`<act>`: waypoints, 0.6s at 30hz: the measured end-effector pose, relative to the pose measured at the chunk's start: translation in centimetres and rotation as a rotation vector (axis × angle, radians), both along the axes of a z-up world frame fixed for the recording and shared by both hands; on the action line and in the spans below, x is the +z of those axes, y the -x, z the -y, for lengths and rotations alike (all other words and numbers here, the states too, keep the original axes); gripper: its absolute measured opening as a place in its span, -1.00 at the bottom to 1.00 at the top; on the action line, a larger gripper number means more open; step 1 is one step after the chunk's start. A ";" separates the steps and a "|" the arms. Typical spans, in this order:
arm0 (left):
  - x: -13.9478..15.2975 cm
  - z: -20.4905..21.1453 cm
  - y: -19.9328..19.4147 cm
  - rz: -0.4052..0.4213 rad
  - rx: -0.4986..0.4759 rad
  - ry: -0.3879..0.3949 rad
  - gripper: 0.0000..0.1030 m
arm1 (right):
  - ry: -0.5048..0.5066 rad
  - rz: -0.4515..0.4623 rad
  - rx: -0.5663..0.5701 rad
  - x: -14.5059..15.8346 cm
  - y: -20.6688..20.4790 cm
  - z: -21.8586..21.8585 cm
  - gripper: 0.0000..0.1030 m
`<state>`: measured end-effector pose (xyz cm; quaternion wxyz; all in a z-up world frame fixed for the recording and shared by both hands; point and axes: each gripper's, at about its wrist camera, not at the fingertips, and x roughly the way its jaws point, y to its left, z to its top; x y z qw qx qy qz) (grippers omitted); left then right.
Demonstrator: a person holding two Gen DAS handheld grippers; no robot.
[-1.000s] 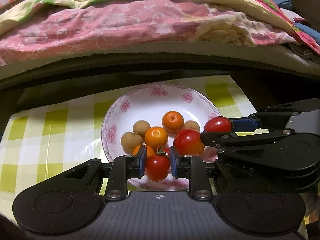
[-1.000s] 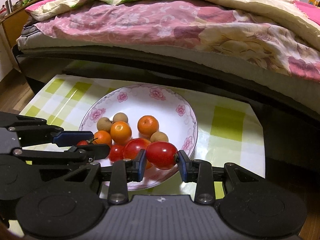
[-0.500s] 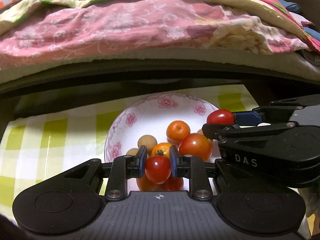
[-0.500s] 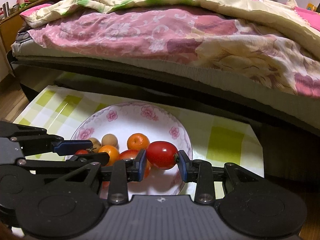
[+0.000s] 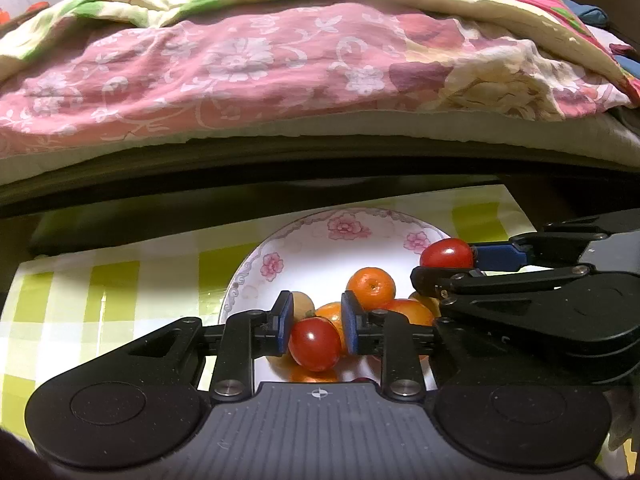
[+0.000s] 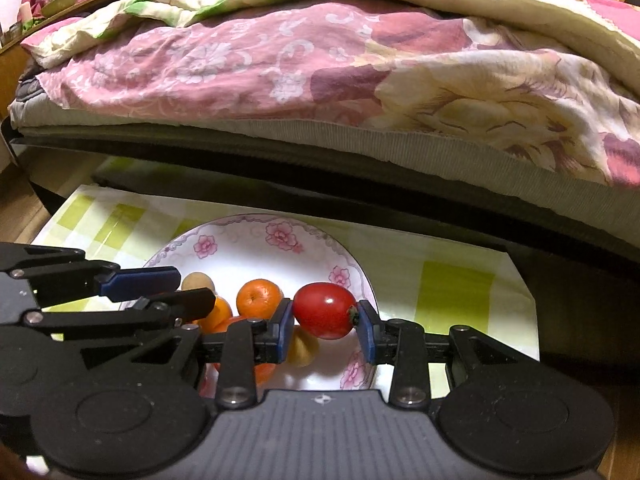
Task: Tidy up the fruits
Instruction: 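Open the left tool to drop the cherry tomato while the right tool releases its tomato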
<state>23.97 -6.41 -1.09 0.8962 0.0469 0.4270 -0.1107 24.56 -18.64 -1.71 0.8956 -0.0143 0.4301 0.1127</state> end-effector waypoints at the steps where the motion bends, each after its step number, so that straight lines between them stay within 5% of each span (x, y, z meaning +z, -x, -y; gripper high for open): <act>1: 0.0 0.0 0.0 0.001 0.003 -0.002 -0.26 | 0.001 0.001 -0.001 0.0 0.0 0.0 -0.28; 10: 0.1 -0.4 0.0 0.006 0.030 -0.024 0.06 | 0.011 0.004 -0.007 0.0 0.1 -0.1 -0.29; 18: 0.6 -0.3 0.2 0.015 0.043 -0.027 0.14 | 0.020 0.018 -0.016 0.4 0.3 0.1 -0.24</act>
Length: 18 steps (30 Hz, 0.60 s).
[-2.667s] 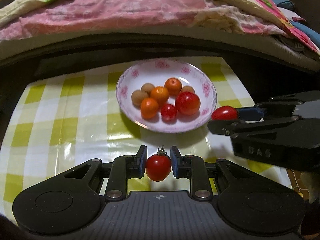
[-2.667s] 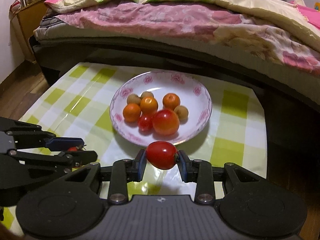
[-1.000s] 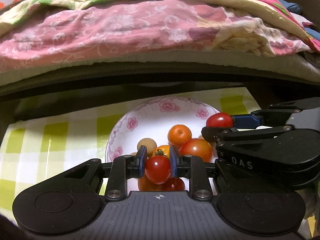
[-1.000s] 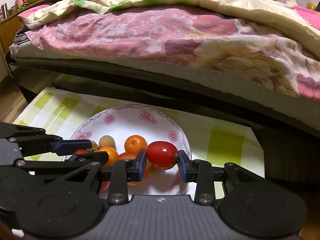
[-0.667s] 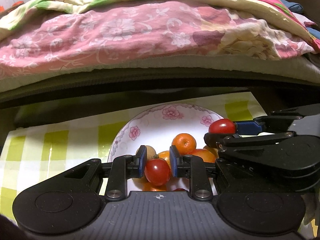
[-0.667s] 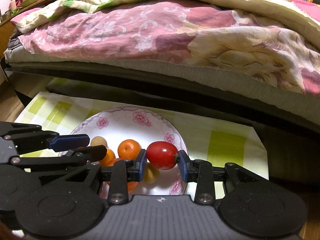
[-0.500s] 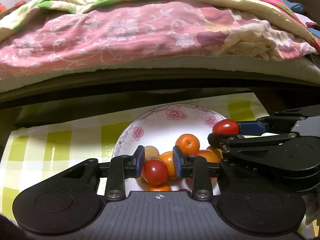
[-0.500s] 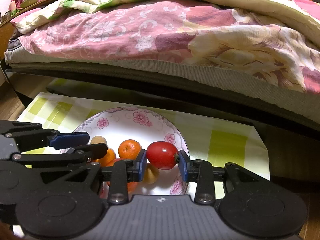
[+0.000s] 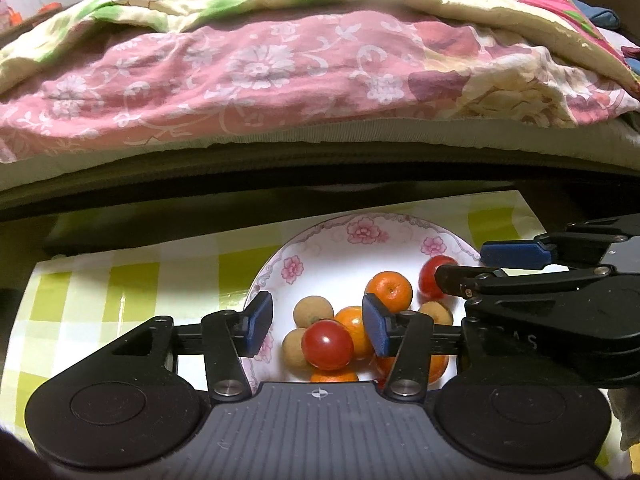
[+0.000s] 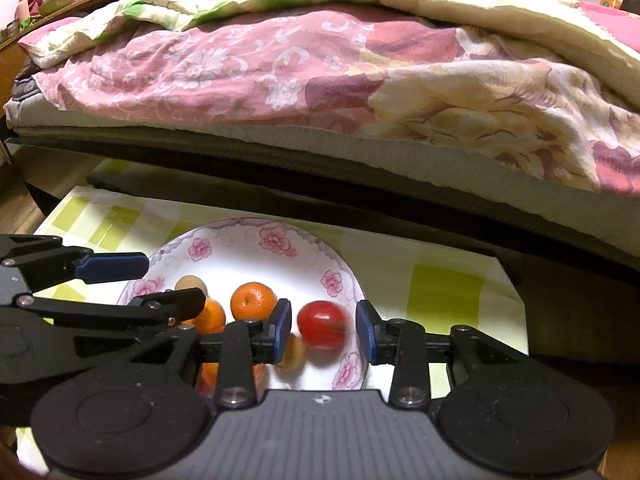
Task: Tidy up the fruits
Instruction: 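Open the left tool to drop the cherry tomato while the right tool releases its tomato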
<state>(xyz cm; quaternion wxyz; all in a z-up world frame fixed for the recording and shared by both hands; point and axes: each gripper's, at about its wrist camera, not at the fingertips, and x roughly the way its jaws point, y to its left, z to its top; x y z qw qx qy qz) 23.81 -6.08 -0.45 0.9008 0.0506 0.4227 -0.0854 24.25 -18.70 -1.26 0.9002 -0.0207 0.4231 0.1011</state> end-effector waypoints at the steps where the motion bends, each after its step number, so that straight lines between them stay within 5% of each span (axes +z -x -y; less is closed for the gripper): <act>1: 0.1 0.0 0.1 0.001 0.002 -0.001 0.15 | -0.002 0.001 -0.002 0.0 0.1 0.1 -0.23; 18: 1.9 -0.7 2.3 0.017 0.069 -0.021 0.57 | -0.025 0.039 -0.019 1.7 2.3 0.5 -0.12</act>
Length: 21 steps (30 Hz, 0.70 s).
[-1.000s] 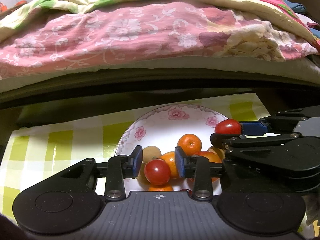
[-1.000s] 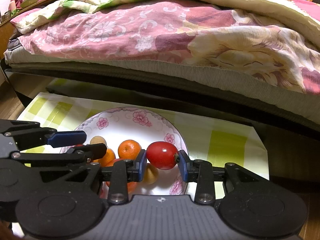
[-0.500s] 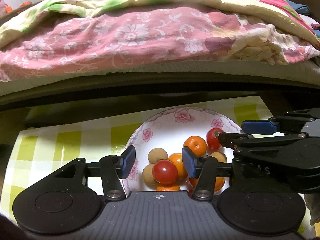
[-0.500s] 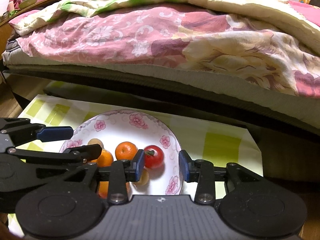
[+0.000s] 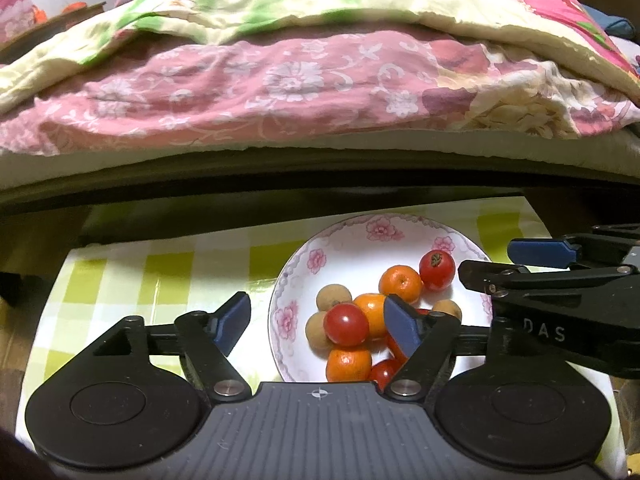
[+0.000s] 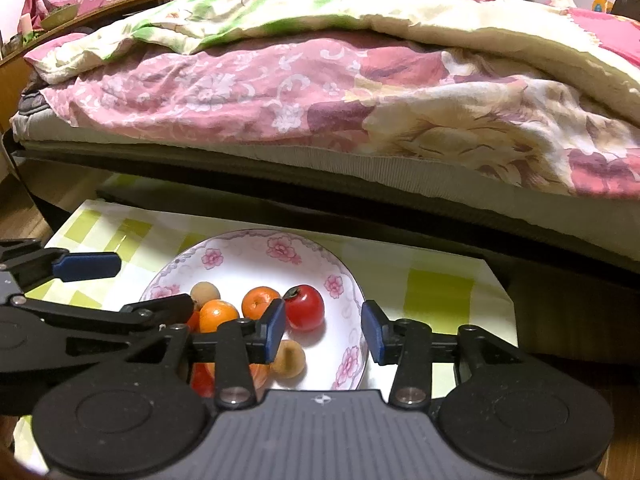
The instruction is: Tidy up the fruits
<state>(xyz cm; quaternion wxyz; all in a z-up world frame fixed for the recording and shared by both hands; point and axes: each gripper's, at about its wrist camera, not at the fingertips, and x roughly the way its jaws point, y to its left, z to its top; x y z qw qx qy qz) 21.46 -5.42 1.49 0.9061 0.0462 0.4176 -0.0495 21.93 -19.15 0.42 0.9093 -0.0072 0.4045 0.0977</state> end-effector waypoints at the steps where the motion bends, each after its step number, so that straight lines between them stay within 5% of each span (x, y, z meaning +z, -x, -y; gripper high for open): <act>1: 0.1 0.0 0.2 -0.001 0.002 0.003 0.59 | -0.002 0.002 -0.002 0.1 0.2 0.0 -0.12; 21: 0.9 0.1 3.2 0.042 0.059 -0.055 0.95 | -0.007 0.012 -0.025 1.2 3.4 0.4 -0.11</act>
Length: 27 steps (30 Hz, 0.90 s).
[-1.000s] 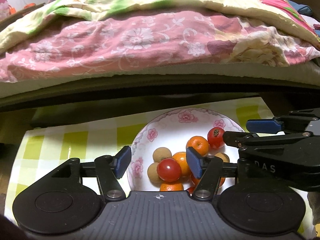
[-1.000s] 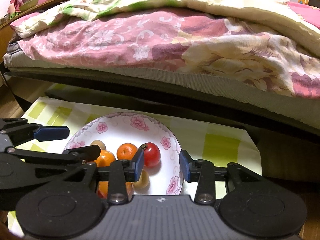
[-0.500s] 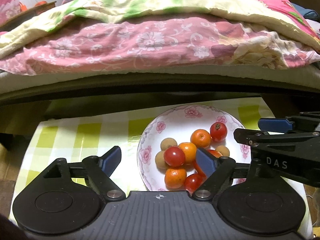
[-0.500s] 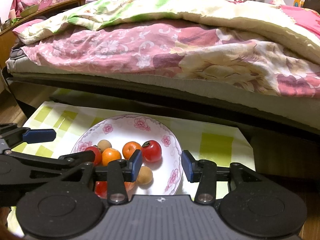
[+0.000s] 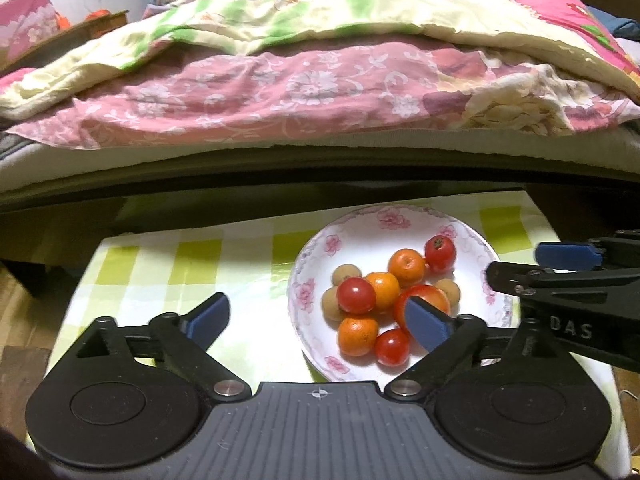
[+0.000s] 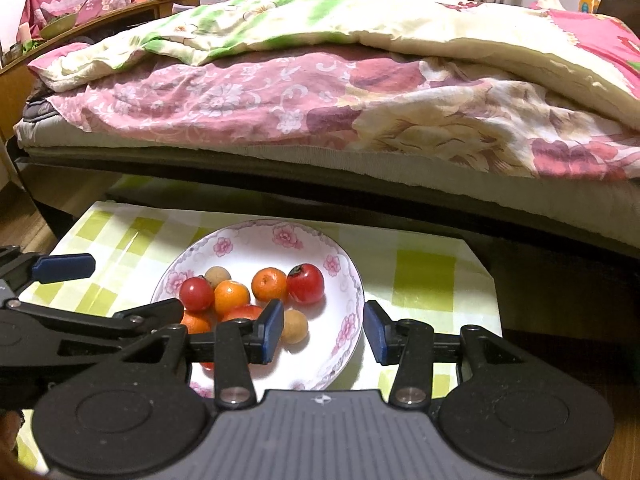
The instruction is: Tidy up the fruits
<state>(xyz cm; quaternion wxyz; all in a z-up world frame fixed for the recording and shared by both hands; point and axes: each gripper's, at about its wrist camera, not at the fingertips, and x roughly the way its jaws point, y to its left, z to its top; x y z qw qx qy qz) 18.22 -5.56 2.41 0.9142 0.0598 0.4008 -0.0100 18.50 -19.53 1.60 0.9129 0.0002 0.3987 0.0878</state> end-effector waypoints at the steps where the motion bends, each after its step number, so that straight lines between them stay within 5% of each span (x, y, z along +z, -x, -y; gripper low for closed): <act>1: 0.0 0.0 0.2 0.005 0.006 -0.011 1.00 | 0.000 0.000 -0.001 0.0 0.2 0.0 -0.11; 27: 0.7 -1.3 7.7 -0.011 0.045 0.080 1.00 | -0.036 0.008 -0.004 1.7 9.1 0.2 0.01</act>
